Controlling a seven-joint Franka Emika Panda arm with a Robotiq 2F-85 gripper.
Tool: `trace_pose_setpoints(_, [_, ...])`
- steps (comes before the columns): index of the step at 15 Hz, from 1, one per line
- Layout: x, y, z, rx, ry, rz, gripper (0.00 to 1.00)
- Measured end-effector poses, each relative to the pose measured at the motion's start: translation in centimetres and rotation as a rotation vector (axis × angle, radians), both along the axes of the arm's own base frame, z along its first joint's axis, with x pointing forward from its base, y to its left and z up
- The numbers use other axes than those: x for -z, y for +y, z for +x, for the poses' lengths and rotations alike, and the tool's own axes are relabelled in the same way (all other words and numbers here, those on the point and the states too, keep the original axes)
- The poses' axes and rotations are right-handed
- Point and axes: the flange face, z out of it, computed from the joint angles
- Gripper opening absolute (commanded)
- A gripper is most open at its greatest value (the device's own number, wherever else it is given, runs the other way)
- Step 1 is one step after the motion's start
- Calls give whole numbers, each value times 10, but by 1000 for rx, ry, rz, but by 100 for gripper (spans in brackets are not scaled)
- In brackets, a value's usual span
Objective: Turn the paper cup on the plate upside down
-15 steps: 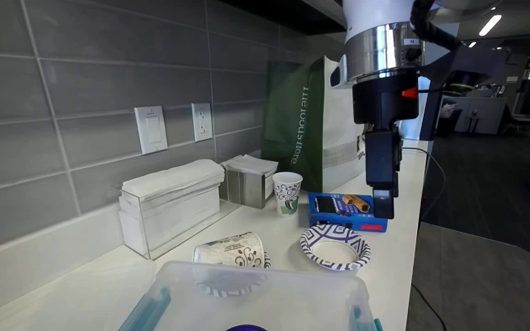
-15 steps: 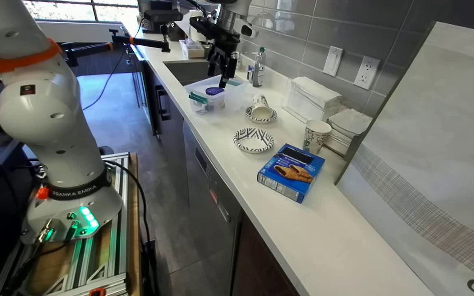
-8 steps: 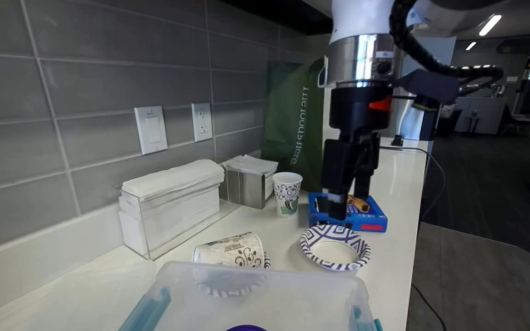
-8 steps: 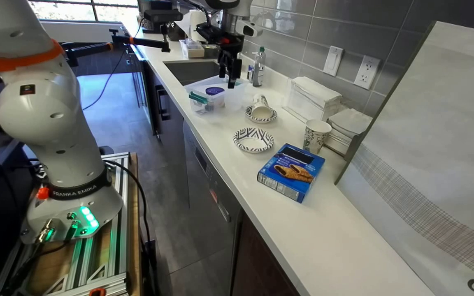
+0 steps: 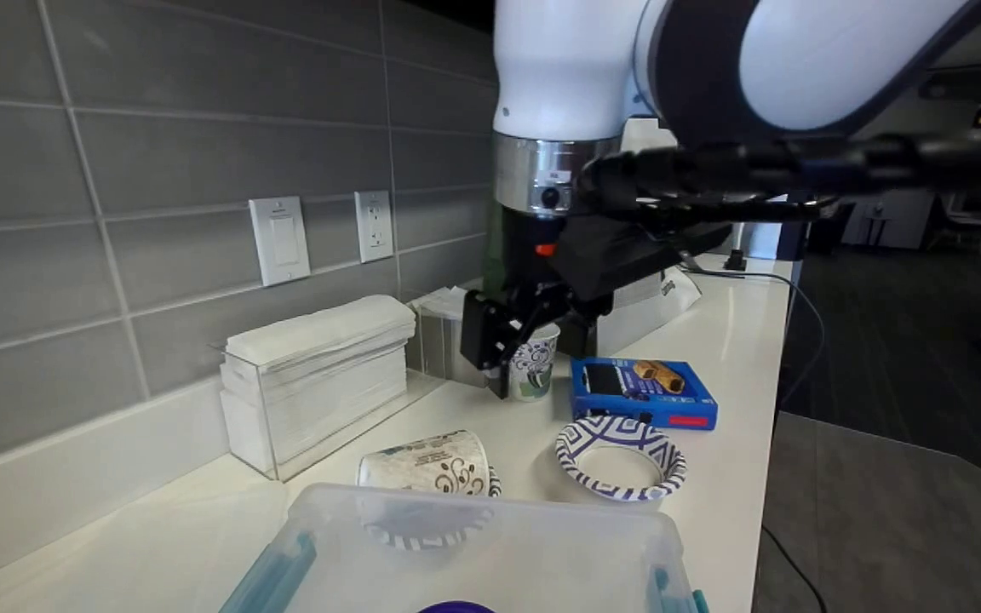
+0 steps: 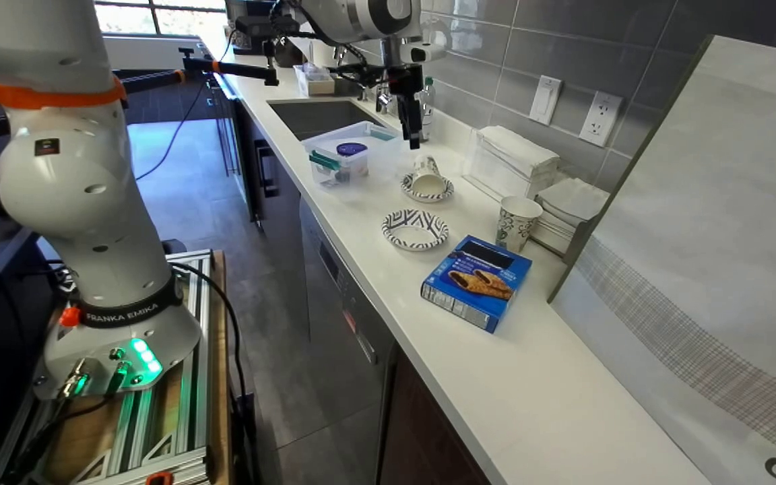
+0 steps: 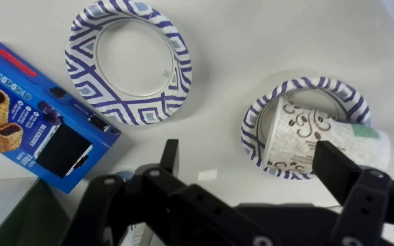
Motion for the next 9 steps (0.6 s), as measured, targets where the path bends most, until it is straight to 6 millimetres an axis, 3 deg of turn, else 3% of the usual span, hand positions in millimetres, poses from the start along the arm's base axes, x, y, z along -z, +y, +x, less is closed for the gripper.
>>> trace_pose_setpoints(5, [9,45,26,197,38,-159,100])
trace_pose_setpoints(9, [22,86,43,248,74,-214,100])
